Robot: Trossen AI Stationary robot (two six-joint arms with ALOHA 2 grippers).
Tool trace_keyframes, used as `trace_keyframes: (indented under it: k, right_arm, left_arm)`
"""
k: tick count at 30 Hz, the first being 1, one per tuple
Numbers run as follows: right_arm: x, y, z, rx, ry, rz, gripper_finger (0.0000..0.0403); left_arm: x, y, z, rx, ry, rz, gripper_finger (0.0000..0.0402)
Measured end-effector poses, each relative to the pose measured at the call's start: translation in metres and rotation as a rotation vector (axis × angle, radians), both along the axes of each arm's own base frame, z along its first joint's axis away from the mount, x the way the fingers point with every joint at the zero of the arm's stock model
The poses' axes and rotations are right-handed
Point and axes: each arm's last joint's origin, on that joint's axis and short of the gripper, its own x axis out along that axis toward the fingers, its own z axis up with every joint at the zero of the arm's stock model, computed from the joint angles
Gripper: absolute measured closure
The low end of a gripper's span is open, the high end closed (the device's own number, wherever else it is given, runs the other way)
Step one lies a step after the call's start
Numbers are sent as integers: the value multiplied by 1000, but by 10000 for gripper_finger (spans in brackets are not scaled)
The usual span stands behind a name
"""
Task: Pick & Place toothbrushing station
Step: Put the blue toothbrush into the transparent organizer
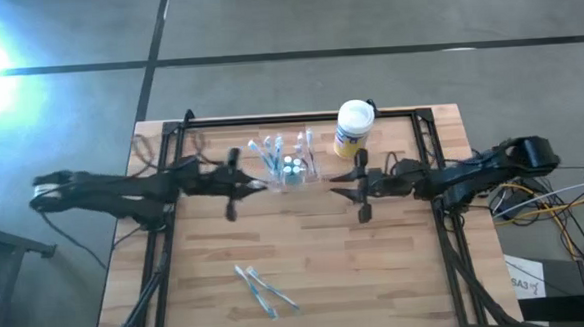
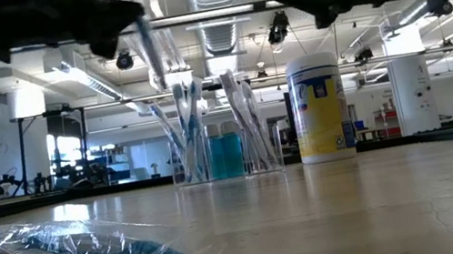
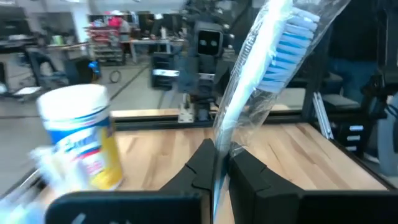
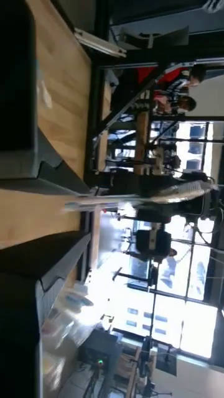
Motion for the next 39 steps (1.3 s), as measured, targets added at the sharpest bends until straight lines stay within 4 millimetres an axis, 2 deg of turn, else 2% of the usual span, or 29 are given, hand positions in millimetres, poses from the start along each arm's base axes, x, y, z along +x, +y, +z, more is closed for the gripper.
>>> trace_keyframes:
  k: [7,12,19,24,30,33,39]
  right_arm:
    - [-45,1,-4,2,-62,5,384]
    - [-71,1,-9,15,-129,8,393]
    - [-97,1,-21,53,-197,15,394]
    - [-103,1,-24,76,-168,18,394]
    - [-106,1,-25,75,-152,16,394]
    - [-105,1,-25,72,-152,15,394]
    - [-105,1,-24,44,-153,10,394]
  left_arm:
    - [-54,-4,-3,-21,-62,37,380]
    - [-79,-7,-7,-22,-97,36,380]
    - [-100,-9,-23,-78,-137,73,380]
    - [-109,-10,-38,-117,-148,104,380]
    - [-117,-10,-47,-125,-177,124,380]
    - [-117,-10,-55,-132,-147,139,380]
    - [-114,-7,-55,-142,-197,202,380]
